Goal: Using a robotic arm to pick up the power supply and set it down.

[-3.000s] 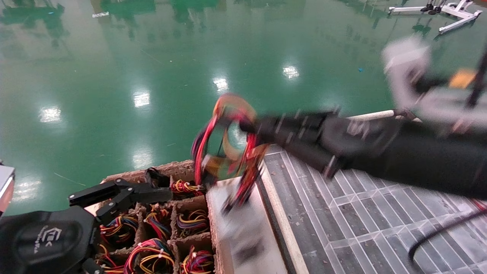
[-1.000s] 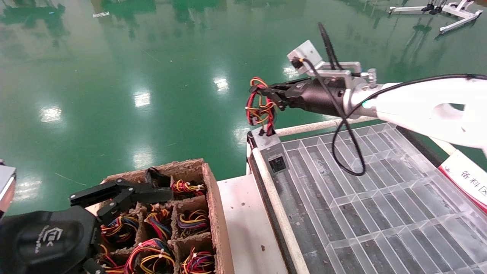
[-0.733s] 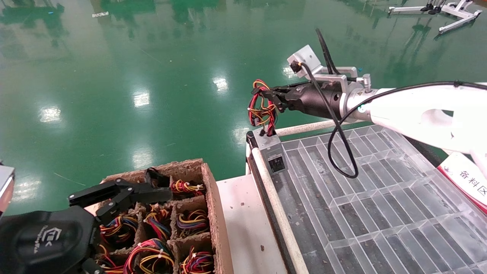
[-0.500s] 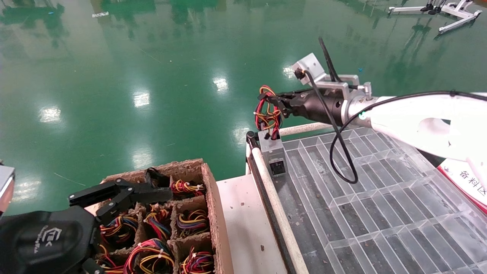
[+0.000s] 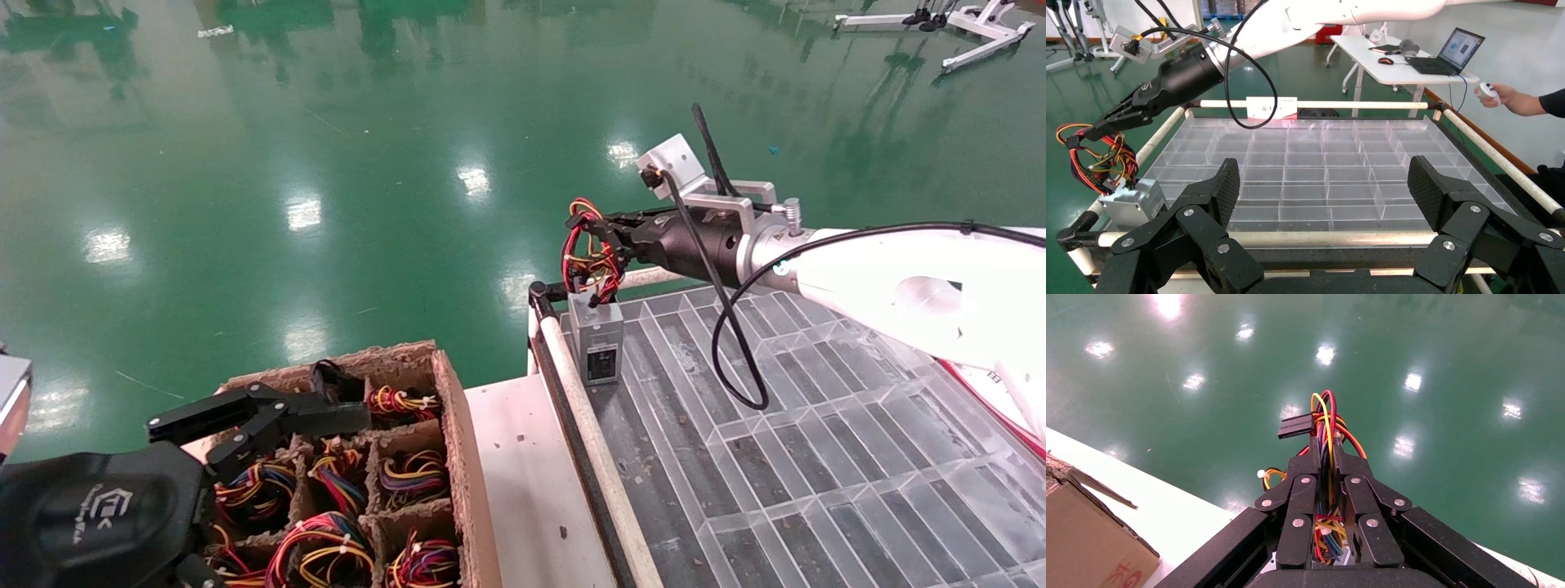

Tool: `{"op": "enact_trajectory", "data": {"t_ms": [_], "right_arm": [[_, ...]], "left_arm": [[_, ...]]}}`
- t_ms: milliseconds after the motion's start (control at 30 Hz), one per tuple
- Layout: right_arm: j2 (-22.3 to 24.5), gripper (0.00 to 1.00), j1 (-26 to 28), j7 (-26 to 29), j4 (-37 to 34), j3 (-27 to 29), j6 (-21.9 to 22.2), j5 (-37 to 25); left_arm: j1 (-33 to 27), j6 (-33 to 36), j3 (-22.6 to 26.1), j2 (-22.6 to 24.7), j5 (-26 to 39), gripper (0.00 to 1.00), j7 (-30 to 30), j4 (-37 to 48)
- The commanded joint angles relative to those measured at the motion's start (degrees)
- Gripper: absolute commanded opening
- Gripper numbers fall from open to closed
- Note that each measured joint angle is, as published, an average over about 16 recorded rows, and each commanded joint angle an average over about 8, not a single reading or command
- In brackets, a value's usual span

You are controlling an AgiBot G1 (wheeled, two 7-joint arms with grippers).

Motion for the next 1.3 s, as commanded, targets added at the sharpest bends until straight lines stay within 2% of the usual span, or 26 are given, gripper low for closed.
{"op": "enact_trajectory", "data": {"t_ms": [33,767,1300], "right_arm": [[0.03,1.00,-0.19,-0.05,-0.01,0.02,0.25,0.06],[0.13,1.00,0.12,0.10,0.03,0.09,-0.29,0.16],[4.71,1.00,1.77,4.64,-0.09,2.14,-7.82,3.41]], "left_arm": [[0.01,0.00,0.00,0.00,0.00,1.00,0.00,0.01],[0.00,-0.01,0.00,0.00,-0.02,1.00,0.00,0.01],[0.01,-0.02,0.00,0.00,-0.03,1.00,0.01,0.03]]}}
